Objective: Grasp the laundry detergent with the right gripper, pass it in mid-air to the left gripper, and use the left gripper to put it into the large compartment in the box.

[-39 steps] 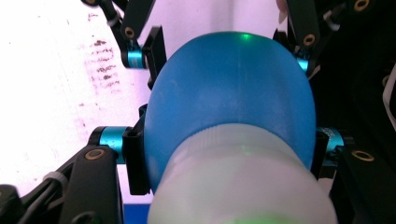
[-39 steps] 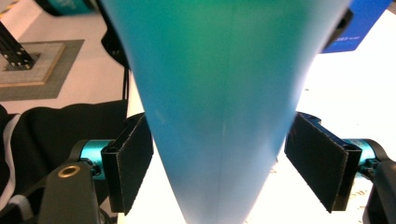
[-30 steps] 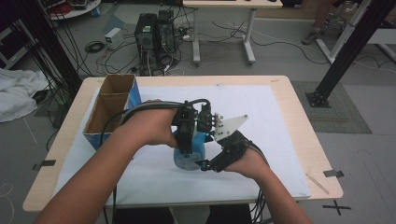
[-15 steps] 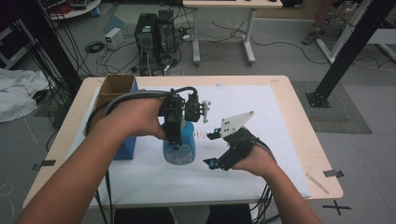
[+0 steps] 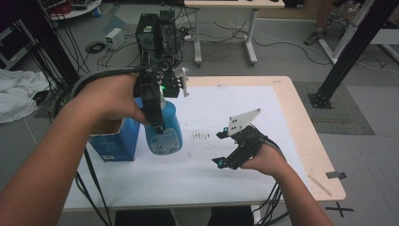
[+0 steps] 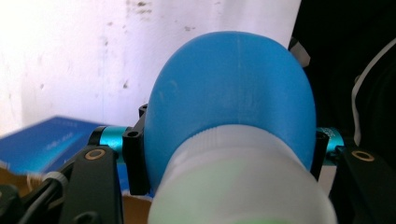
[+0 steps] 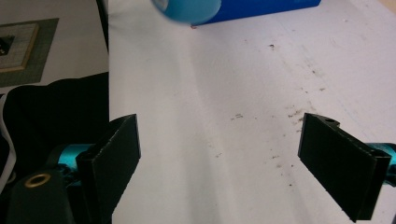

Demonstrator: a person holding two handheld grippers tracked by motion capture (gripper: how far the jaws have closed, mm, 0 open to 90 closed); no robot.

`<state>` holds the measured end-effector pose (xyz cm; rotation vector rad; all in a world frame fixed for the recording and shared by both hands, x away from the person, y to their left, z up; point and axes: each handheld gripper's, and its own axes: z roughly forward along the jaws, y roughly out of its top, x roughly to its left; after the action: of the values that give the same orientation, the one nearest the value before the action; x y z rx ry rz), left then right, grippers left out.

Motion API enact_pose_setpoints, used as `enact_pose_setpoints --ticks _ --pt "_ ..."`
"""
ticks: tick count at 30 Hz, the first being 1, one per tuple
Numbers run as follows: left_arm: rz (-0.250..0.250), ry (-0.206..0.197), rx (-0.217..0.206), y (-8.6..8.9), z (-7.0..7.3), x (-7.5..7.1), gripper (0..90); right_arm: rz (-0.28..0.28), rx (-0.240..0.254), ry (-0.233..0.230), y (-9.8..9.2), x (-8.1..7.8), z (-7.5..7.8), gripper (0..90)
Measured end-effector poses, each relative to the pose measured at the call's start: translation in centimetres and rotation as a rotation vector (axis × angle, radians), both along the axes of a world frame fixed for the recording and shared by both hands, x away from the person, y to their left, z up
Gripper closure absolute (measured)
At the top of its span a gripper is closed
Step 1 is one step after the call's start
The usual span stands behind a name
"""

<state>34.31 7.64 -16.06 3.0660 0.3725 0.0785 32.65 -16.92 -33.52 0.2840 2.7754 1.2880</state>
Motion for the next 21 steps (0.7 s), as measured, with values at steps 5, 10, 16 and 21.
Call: enact_pose_setpoints --ticks 5,10,16,21 --pt "0.113 -0.017 0.003 1.9 1.6 1.1 38.2 0.002 -0.018 -0.002 0.2 0.1 -0.3 11.6" --pt "0.247 -0.024 -0.026 5.0 3.5 2.6 38.2 -0.001 -0.037 0.0 0.1 0.2 -0.4 11.6" --pt "0.308 -0.027 -0.028 7.2 4.4 3.5 38.2 -0.004 -0.053 0.007 0.0 0.3 -0.4 11.7" --pt "0.353 -0.035 -0.028 9.2 5.4 3.9 38.1 -0.01 -0.057 0.005 0.1 0.3 -0.5 11.6"
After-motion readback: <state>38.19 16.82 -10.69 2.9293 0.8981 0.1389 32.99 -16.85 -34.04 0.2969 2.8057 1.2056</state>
